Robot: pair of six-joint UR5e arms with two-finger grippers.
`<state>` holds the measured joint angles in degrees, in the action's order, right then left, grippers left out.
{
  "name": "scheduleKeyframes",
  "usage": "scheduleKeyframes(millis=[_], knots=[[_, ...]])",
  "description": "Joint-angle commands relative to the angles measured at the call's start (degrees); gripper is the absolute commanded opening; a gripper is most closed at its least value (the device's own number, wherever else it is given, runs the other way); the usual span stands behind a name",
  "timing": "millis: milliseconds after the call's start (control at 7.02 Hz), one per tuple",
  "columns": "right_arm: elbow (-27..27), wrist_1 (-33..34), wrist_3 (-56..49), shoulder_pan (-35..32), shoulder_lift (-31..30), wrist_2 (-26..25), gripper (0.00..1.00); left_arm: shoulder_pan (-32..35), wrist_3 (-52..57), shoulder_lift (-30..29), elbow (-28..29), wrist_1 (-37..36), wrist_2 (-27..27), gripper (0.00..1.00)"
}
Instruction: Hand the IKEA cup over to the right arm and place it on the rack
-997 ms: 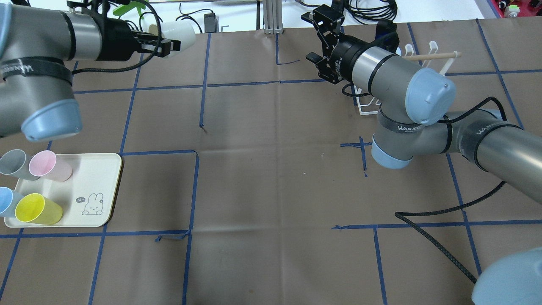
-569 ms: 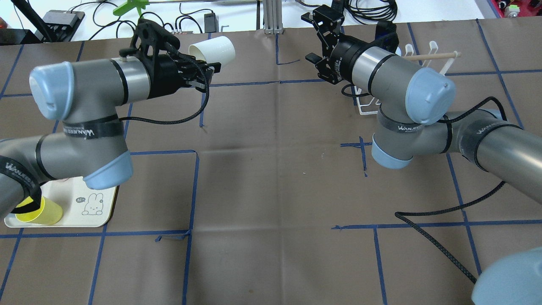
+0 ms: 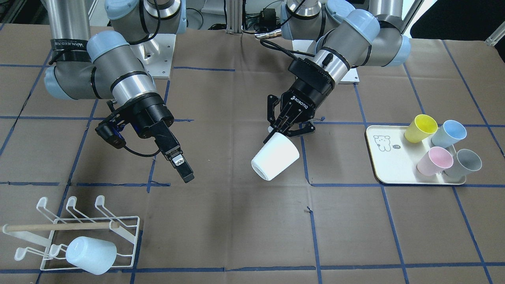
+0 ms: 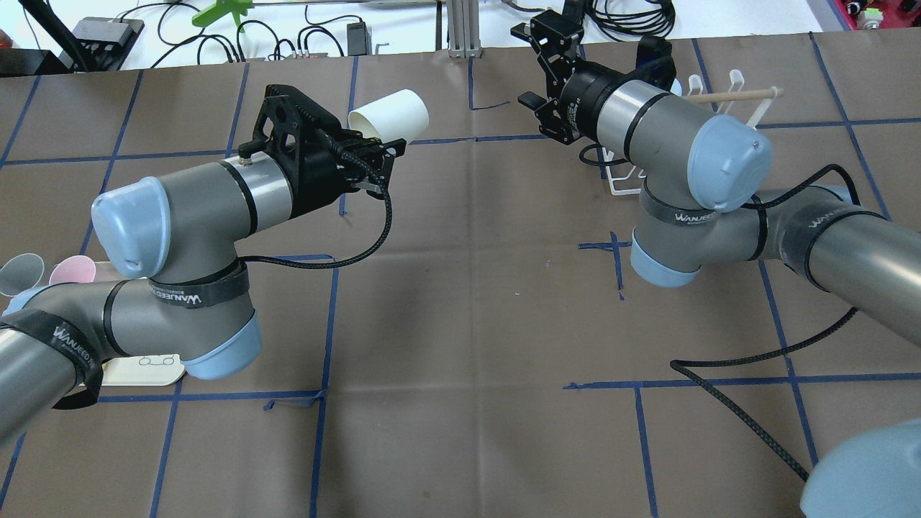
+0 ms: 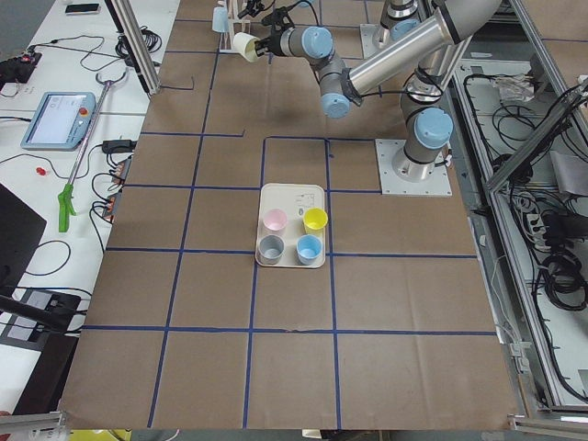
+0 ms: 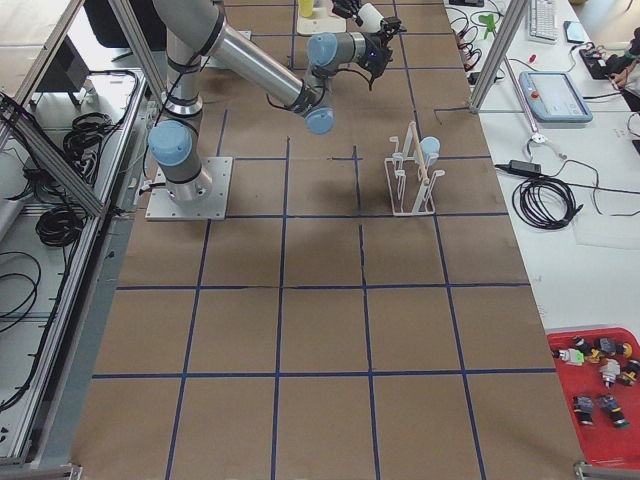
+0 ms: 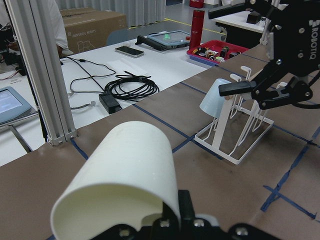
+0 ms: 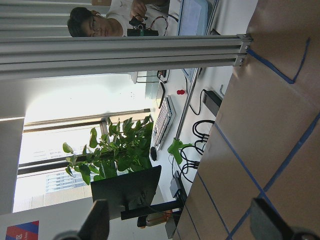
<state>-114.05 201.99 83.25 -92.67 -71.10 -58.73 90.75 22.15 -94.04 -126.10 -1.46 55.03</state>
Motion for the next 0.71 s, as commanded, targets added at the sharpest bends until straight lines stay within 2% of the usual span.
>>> scheduleKeyframes(millis=[0, 285, 569], knots=[[-0.64, -0.20, 0.16, -2.24, 0.26, -0.16, 1.00, 5.82, -2.28, -1.30, 0.24, -0.39, 8.40, 0.00], [-2.66, -1.43, -0.19, -3.83, 0.44, 0.10, 1.00, 6.90, -2.29, -1.49, 0.24, -0.39, 8.34, 0.00], [-3.02, -3.95, -0.45, -3.75, 0.52, 6.59, 1.00, 6.98, -2.20, -2.02, 0.06, -0.65, 7.81, 0.00]])
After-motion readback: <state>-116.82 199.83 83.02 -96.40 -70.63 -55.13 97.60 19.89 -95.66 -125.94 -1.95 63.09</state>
